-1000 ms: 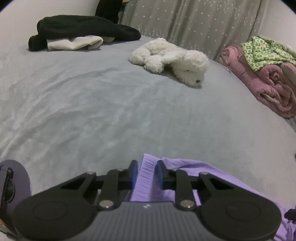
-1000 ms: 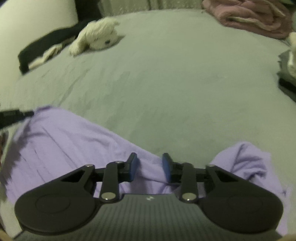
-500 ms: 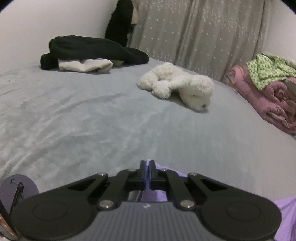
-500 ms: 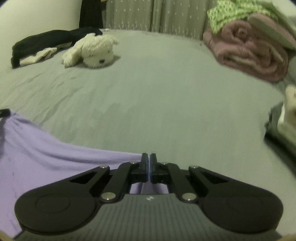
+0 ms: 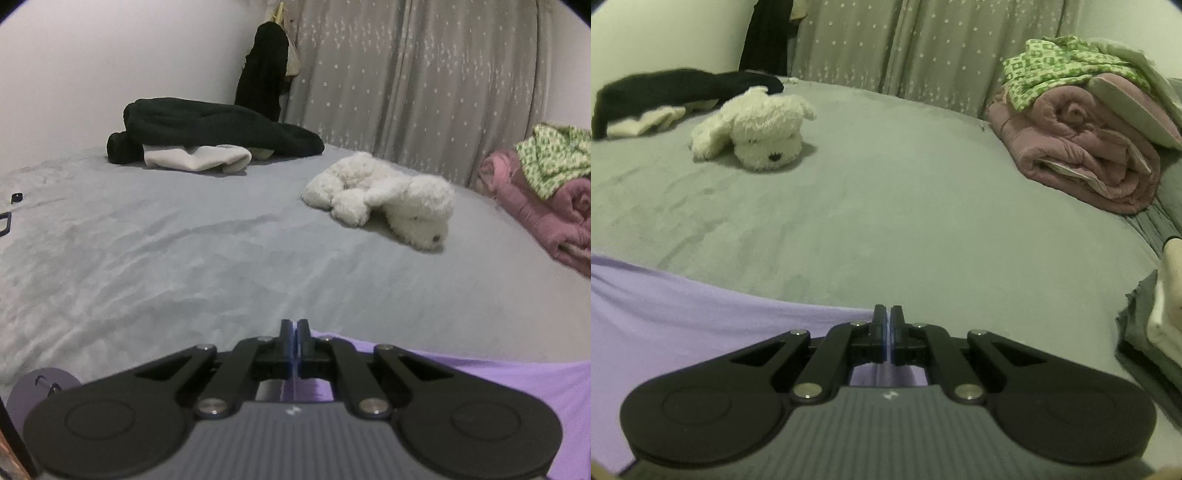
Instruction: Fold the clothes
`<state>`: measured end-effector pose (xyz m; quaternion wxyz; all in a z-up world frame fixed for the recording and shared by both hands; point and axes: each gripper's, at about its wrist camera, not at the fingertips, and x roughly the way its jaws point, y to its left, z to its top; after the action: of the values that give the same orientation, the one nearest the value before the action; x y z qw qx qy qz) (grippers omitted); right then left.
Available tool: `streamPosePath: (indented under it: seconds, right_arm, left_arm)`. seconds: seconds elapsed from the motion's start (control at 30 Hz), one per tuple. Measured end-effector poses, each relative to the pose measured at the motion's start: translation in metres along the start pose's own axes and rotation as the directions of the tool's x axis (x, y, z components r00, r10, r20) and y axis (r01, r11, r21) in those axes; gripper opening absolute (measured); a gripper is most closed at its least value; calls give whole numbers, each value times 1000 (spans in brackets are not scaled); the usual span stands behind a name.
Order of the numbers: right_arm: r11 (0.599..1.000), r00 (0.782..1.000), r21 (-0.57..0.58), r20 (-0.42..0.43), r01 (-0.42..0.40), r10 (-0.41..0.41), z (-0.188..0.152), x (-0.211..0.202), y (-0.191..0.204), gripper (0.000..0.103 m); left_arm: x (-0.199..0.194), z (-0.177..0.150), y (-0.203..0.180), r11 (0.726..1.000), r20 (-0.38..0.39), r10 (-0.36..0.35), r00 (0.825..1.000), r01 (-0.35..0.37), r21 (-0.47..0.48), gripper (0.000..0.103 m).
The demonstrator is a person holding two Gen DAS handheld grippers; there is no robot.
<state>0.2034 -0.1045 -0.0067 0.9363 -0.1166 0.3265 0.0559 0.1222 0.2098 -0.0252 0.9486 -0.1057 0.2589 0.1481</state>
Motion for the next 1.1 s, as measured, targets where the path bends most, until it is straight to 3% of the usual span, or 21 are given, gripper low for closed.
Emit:
streamPosePath:
  seconds: [0.13,0.37,0.43,0.5,0.6,0.67,1.1]
  right_arm:
    - [1000,999,7,-38,6,-6,-9,17,4,1]
    - [1000,997,7,-72,18,-18,-18,30,9,5]
    - [1000,998,27,-68,13,-11,-17,24,8,13]
    - [999,998,43,-63,6,-3,-17,13,8,13]
    - [999,999,41,-51,8,-6,-21,-4,9,19]
    - [999,999,40,-43,12,-10,-24,-16,9,34]
    - [997,999,68,-32,27,-25,-61,-78,1,34]
  left_arm:
    - [11,-7,0,1000,-48,24,999,-23,21,2]
    - [7,-7,-2,998,-67,46,997,-43,45,7]
    - [-1,-4,-3,998,-57,41,998,-38,48,10]
    - [-9,-3,-2,998,-47,33,998,-30,51,23]
    - [-20,-2,0,999,-44,18,999,-16,50,30]
    - [-25,-2,1,999,-60,-2,998,4,40,31]
    - [-64,-22,-9,992,-117,-86,989,96,82,37]
